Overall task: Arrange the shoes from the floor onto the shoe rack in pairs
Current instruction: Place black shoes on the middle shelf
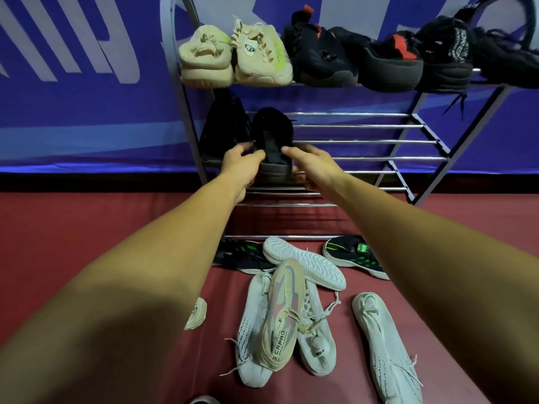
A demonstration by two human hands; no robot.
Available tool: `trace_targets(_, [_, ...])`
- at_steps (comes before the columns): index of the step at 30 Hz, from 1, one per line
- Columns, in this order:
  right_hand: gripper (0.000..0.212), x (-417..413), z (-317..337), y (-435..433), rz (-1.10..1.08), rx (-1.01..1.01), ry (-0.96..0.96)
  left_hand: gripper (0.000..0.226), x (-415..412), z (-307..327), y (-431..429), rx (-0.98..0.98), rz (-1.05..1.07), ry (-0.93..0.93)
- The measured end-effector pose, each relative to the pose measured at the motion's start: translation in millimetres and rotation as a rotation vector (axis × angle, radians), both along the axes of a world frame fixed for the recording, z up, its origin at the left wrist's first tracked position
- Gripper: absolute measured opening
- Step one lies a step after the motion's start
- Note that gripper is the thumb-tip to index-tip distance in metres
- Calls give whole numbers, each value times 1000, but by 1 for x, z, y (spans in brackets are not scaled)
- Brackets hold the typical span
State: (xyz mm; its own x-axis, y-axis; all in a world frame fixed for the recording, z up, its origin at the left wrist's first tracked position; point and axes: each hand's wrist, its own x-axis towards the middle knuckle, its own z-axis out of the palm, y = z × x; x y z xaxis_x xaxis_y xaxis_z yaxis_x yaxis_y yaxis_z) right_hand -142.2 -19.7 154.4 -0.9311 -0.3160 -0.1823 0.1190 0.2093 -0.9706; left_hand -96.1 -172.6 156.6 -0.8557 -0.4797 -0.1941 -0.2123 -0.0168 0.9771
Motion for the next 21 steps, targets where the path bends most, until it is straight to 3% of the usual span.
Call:
trace_targets(3, [41,-1,-9,-5,-25,27,26,39,-3,-5,3,31,45,5])
trace_targets(8, [27,-10,-11,-18,-163,-131,35,48,-3,0,2,84,17,13])
trace_targets(12, [63,-10,-18,-30,-241,-105,57,52,0,-1,-2,48,-43,-74])
trace_targets(16, [41,-14,-19,-28,-212,-105,72,51,-5,-2,-9,82,-57,-86])
trace_targets(21, [36,-15,-15,-21,-162,-123,71,51,-9,-5,-8,150,-32,-16])
